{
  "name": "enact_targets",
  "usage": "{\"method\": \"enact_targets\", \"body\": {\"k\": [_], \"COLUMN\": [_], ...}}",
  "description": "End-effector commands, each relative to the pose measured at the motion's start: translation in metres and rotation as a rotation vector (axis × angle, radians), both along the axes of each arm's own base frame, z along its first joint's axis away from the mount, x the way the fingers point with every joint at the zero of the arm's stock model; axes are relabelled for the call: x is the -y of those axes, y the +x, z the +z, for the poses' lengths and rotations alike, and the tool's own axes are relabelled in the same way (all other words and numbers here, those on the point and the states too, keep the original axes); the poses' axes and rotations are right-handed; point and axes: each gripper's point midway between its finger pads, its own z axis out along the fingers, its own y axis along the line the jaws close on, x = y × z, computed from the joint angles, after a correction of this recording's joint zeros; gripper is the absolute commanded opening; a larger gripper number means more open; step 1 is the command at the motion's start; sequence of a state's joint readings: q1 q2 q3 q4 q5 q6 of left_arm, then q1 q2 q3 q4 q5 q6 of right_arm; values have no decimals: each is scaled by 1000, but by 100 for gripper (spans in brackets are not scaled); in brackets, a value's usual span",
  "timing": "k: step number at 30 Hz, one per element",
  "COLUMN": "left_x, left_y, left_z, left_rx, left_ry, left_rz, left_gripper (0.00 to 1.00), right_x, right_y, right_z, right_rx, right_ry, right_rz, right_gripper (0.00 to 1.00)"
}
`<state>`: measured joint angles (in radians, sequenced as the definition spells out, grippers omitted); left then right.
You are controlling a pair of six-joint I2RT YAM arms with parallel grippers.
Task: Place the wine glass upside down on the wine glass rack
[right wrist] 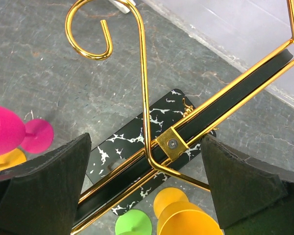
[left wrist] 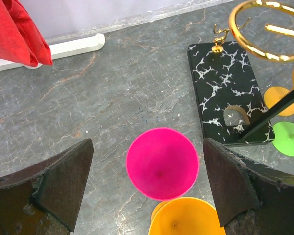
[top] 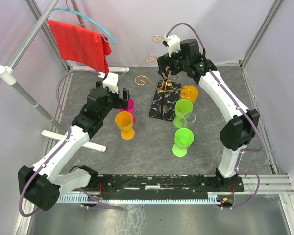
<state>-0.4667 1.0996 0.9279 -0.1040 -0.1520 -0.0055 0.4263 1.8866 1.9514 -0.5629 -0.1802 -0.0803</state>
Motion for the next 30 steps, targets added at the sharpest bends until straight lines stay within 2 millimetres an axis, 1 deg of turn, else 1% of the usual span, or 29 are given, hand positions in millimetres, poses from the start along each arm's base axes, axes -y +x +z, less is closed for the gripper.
{"method": "enact_targets", "body": {"k": [1,2,6,10,13,19,22,27,30], "left_x": [-2,-2,-4,-7,-14,-22,-25,-27,-27], "left_y": [-5,-6,-9,-14,-17,-18,-18,-17,-15], "left_z": [23,24,29,36,42,39,39,43,47], "left_rx": [50,51,53,62,78,64,60,41,32], "left_ry": [-73,-75,-83,-86,-78,-46,-39,-8,3], "left_rz": [16,19,22,26,45,79,93,99,106], "left_gripper": [99,99,99,99,99,99,99,99,99], "right_x": [-14,-15,-22,-27,-33,-40,-34,-20,-13], "right_y": [-62,-68,-88,-106,-120,-143,-142,-128,-126], "right_z": [-32,-36,-39,-36,-35,-36,-31,-9,-2], "right_rx": [-181,-190,-193,-176,-170,-176,-155,-76,-45], "right_ry": [-33,-38,-43,-24,-18,-17,-22,-22,-32], "right_rz": [124,136,177,217,250,291,251,134,107], "right_gripper": [100,100,100,100,100,100,100,100,100]}}
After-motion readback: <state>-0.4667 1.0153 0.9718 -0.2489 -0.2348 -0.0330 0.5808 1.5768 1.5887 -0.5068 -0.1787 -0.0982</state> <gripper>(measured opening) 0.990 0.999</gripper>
